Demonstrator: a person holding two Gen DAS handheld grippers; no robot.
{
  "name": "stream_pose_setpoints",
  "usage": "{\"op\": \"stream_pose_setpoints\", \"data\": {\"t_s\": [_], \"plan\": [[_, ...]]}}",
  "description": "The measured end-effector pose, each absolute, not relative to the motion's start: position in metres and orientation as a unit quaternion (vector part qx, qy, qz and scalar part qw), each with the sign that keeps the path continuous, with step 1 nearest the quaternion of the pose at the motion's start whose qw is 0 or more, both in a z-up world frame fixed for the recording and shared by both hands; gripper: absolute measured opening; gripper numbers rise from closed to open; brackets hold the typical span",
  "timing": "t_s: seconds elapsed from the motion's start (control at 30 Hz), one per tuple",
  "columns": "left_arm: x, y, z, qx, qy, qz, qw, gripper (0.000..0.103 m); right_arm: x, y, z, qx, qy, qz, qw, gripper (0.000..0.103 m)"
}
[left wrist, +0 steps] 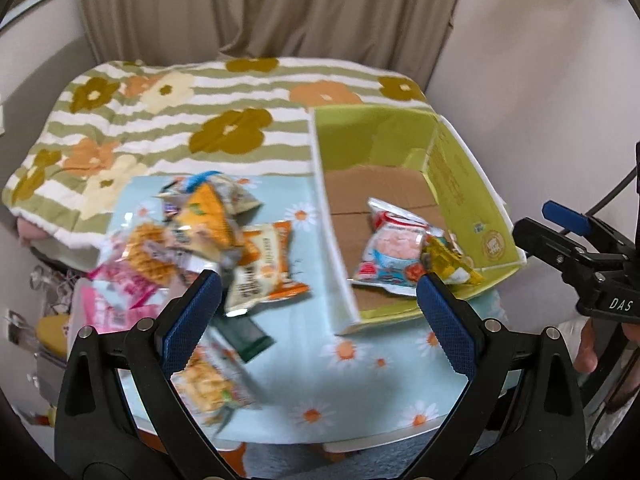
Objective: Organize snacks
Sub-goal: 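Withdraw both grippers from the box back toward the snack pile, then grasp the pink wafer bag with the left gripper while the right grasps the potato chip bag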
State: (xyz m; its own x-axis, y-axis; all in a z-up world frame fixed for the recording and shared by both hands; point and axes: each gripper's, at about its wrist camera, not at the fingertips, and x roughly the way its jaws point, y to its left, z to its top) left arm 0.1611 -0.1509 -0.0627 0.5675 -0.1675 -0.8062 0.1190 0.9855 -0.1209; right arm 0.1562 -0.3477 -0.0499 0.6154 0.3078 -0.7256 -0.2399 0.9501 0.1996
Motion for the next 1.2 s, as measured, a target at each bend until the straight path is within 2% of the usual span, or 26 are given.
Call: {"op": "stream_pose_setpoints", "data": {"t_s": [0.23, 0.5, 0.87, 1.2], "plan": [[0.143, -0.064, -0.055, -0.028, 0.446, -0.054, 0.893, 0.098, 0.13, -0.294, -0.047, 0.069, 0.398, 0.155, 0.902, 0.103], [0.127, 0.034, -0.072, -0.045, 0.461, -0.037, 0.885, 0.098, 0.11, -0.218, -0.073, 0.102, 0.427, 0.177, 0.881, 0.103], [0.145, 0.108, -0.158, -0.081, 0.547, -0.093, 0.828, 0.098, 0.089, -0.152, -0.141, 0.167, 0.489, 0.143, 0.844, 0.103], [0.178, 0.106, -0.242, -0.107, 0.605, -0.116, 0.78, 0.097, 0.082, -0.128, -0.21, 0.202, 0.549, 0.122, 0.802, 0.103]]}}
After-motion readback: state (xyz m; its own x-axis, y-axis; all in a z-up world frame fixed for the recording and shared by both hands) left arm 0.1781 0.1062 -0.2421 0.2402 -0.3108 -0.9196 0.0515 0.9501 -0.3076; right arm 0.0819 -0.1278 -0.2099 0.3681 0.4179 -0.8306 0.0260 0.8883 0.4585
